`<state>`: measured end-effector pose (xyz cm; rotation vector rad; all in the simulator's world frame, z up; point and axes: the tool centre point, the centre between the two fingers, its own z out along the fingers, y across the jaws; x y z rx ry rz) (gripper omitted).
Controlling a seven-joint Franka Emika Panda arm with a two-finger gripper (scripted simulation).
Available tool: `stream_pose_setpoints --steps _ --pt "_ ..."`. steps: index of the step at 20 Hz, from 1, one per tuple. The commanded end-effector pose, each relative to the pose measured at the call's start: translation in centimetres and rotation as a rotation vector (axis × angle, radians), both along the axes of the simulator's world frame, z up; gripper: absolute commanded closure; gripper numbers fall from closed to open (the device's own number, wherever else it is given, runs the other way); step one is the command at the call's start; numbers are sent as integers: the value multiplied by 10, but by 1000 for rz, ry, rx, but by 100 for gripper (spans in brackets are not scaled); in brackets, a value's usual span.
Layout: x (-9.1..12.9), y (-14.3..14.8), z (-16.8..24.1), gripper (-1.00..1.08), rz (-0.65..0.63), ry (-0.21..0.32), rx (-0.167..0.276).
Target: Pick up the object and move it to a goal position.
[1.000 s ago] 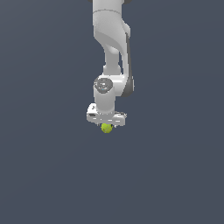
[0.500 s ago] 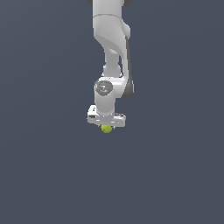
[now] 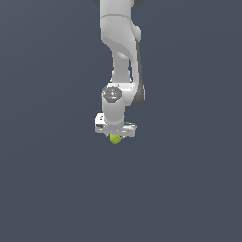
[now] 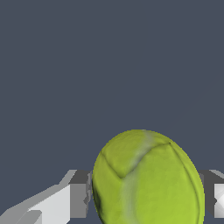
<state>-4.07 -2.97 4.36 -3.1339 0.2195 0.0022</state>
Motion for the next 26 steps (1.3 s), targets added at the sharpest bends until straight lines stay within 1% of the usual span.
stream_pose_setpoints --steps 1,6,11,26 --pt "1 2 5 108 0 -2 0" --pt "1 11 27 108 0 -2 0" --pt "2 25 64 108 0 -2 0" --pt "7 87 219 108 0 -2 -1"
